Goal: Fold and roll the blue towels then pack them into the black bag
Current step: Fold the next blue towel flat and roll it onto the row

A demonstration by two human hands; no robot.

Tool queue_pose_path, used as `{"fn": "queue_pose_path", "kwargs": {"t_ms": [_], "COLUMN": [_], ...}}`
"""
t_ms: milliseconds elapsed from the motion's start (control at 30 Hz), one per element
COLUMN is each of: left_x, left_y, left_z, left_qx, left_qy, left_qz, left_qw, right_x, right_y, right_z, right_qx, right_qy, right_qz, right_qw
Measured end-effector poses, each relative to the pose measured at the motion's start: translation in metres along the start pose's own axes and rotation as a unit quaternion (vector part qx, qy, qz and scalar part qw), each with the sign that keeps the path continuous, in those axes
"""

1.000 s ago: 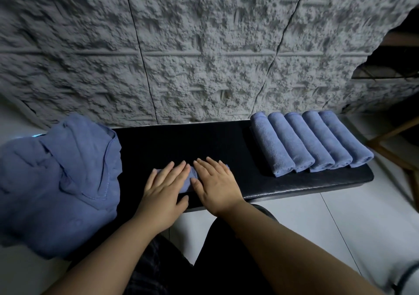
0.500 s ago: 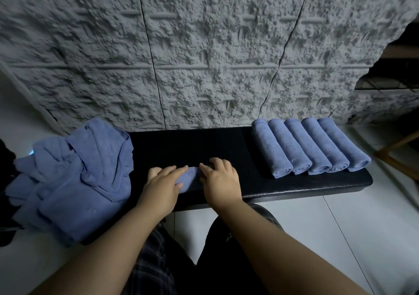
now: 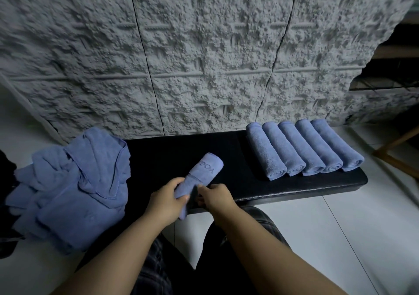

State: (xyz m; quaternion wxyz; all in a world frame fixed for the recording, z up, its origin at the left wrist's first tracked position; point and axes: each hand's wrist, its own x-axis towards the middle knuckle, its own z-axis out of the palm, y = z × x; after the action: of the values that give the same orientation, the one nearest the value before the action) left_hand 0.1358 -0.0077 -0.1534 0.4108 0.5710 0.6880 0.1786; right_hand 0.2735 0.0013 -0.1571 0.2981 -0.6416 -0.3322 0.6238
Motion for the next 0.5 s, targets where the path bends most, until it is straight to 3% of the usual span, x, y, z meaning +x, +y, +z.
{"fn": "queue_pose_path", "kwargs": {"t_ms": [133, 233, 367, 500], "left_x": [-0.011, -0.018, -0.021, -0.021], "left_y": [0.011, 0.017, 0.036, 0.059], "left_z": [0.002, 0.009, 0.017, 0.020], "left_qx": [-0.187, -0.290, -0.375, -0.347], "left_qy": [-0.051, -0.042, -0.024, -0.010], "left_qz": [-0.070, -0.113, -0.092, -0.017], "left_qw": [0.978, 0.949, 0.922, 0.938], "right_x": [-0.003, -0.004, -0.008, -0.011], "right_y": [-0.009, -0.015, -0.022, -0.026], "right_z": [0.003, -0.005, -0.018, -0.031], "right_qx": [0.003, 0.018, 0.037, 0.091], "right_qy": [-0.035, -0.052, -0.031, -0.030], "right_qz": [0.041, 0.039, -0.002, -0.049], "right_qw": [0.999, 0.998, 0.999, 0.994]}}
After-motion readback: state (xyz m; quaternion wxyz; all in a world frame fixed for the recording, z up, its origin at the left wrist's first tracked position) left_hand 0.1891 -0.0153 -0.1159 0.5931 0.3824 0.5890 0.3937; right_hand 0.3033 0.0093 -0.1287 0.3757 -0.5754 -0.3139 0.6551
